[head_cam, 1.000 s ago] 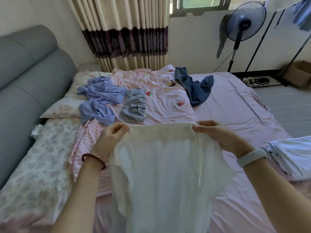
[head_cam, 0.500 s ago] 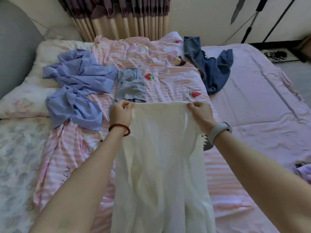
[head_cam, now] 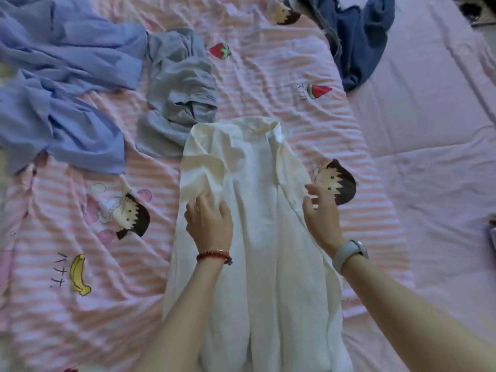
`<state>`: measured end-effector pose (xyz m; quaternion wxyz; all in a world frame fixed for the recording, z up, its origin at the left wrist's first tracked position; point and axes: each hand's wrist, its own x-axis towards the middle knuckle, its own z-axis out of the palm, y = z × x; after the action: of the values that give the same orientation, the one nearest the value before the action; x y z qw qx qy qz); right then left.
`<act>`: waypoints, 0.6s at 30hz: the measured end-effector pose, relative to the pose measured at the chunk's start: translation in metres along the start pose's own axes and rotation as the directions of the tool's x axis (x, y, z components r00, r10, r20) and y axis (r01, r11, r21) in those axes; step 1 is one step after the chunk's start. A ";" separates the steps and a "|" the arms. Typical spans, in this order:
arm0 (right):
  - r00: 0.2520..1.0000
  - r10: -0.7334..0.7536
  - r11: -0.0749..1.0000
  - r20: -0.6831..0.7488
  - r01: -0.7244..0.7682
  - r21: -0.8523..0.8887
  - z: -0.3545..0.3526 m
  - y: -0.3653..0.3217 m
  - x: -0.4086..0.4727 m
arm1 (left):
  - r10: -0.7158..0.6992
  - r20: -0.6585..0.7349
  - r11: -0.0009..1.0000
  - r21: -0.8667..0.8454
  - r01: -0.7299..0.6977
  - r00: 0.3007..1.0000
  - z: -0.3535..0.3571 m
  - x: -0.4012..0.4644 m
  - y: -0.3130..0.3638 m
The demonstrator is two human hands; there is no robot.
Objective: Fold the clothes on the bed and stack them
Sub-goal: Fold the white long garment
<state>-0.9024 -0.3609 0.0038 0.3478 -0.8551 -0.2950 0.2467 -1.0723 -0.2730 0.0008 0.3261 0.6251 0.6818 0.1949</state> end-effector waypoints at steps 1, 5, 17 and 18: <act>0.999 0.044 0.999 -0.025 -0.044 -0.014 0.001 0.017 -0.018 | -0.041 -0.013 0.999 0.015 0.041 0.999 0.003 -0.018 -0.018; 0.977 0.188 0.959 -0.100 -0.205 -0.198 0.007 0.085 -0.075 | -0.055 0.032 0.992 0.119 0.051 0.998 0.009 -0.082 -0.073; 0.932 0.277 0.961 -0.234 -0.264 0.086 -0.040 0.107 -0.127 | -0.077 0.352 0.996 0.067 0.057 0.933 0.022 -0.127 -0.075; 0.978 0.156 0.985 -0.136 -0.143 0.096 -0.044 0.092 -0.133 | -0.109 0.317 0.993 -0.002 0.116 0.942 0.019 -0.122 -0.072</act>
<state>-0.9378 -0.5242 -0.0071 0.3850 -0.8746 -0.1933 0.2226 -1.1109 -0.4052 -0.0365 0.4482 0.6049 0.6532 0.0804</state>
